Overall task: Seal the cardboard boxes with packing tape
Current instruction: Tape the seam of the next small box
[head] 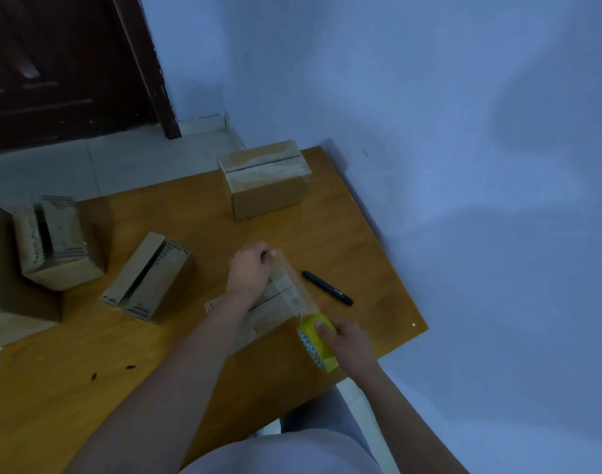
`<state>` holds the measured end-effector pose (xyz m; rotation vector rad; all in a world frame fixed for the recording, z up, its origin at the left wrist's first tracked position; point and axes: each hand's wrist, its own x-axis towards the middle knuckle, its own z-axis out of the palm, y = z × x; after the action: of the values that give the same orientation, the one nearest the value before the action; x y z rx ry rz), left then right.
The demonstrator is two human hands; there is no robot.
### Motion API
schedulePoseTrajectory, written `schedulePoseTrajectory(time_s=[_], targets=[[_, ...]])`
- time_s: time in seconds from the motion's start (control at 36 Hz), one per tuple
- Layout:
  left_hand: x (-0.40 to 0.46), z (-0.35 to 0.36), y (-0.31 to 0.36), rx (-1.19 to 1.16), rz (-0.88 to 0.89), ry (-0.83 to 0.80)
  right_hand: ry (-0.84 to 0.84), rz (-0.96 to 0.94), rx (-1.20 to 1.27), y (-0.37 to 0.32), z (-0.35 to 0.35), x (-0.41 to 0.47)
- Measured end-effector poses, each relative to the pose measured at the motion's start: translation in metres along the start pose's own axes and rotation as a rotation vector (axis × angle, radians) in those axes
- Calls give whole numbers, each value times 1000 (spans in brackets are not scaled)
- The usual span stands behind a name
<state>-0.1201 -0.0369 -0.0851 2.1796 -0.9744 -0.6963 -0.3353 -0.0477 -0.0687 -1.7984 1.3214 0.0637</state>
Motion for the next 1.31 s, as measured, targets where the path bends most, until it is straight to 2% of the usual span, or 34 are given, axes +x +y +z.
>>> schedulePoseTrajectory(time_s=[0.14,0.31,0.44,0.56,0.67,0.72,0.78,0.86,0.92,1.0,1.11,1.31], targets=[[5,-1,3,28,-109,-83,-22,32,18,-1,4,9],[17,-6,4,-36,-268,-261,-59,68,98,-4,10,18],[22,-10,10,35,-389,-384,-44,54,131,-5,12,18],[22,-13,8,-128,-604,-451,-21,50,115,-6,18,20],[21,-11,10,-181,-645,-451,-1,26,73,-8,20,21],[20,-7,9,-108,-586,-394,3,15,79,-9,21,20],[19,-2,7,-5,-448,-257,-1,8,103,-9,22,17],[13,-2,13,-109,-103,86,-20,23,214,-11,25,11],[6,-8,20,-172,78,208,-18,42,297,-13,29,9],[-6,-12,20,-29,230,182,-9,72,472,-20,33,7],[-30,2,1,253,418,60,-41,89,642,-21,34,5],[-67,19,-19,498,416,68,-54,1,617,-12,32,6]])
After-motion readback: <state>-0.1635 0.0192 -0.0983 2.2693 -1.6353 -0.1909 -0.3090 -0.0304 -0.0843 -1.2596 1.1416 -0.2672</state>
